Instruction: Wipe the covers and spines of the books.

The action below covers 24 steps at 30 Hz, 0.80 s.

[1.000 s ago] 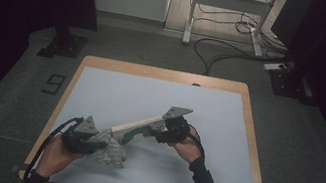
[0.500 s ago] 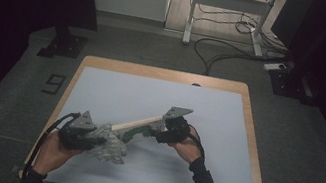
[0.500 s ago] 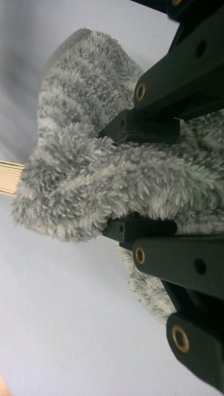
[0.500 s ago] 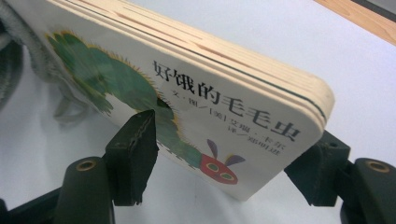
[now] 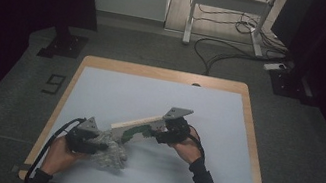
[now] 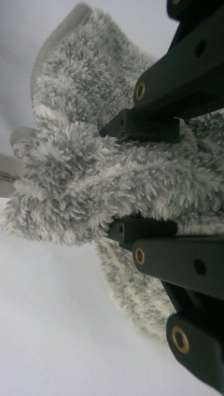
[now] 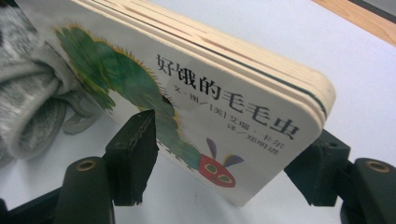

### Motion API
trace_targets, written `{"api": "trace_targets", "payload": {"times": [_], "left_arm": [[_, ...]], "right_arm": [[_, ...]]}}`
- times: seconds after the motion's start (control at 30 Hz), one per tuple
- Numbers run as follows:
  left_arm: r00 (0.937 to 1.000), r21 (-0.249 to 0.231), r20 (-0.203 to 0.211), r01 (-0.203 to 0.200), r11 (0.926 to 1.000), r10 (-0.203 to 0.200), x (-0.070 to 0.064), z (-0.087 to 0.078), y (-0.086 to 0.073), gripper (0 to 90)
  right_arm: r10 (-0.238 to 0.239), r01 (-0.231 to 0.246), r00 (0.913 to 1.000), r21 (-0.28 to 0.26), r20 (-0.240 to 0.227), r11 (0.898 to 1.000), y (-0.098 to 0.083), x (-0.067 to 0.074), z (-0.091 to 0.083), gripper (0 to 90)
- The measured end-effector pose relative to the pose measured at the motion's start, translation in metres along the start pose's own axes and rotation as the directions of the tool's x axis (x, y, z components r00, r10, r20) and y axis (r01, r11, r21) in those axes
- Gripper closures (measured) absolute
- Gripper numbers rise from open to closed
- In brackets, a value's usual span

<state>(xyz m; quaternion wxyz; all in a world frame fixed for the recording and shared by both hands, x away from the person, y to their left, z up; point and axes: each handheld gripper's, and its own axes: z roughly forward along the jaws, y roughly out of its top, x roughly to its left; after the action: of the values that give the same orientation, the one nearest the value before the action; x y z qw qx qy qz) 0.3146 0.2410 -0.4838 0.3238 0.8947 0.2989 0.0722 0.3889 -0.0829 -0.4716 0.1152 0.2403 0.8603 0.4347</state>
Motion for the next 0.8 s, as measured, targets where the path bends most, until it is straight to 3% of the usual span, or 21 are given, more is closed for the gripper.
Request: {"api": "trace_targets", "payload": {"times": [0.2, 0.37, 0.53, 0.8], "left_arm": [[0.9994, 0.013, 0.03, 0.015, 0.9998, -0.015, 0.002, 0.011, -0.006, 60.6], [0.9996, 0.001, 0.026, 0.013, 0.9999, -0.013, 0.0, 0.011, -0.006, 60.2], [0.9996, -0.038, 0.028, -0.001, 0.9993, 0.002, -0.003, -0.004, 0.001, 61.6], [0.998, -0.081, 0.008, -0.062, 0.9947, 0.063, -0.012, -0.039, 0.025, 61.6]], "right_arm": [[0.0, 0.0, 1.0, -0.001, 0.0, 1.0, -0.001, 0.001, -0.001, 30.1], [0.0, 0.0, 1.0, -0.006, -0.001, 1.0, -0.002, 0.001, -0.001, 30.1], [0.001, -0.001, 1.0, -0.003, 0.0, 1.0, -0.002, 0.001, -0.001, 30.0], [-0.001, 0.001, 1.0, -0.003, 0.0, 1.0, -0.002, 0.002, -0.002, 30.1]]}}
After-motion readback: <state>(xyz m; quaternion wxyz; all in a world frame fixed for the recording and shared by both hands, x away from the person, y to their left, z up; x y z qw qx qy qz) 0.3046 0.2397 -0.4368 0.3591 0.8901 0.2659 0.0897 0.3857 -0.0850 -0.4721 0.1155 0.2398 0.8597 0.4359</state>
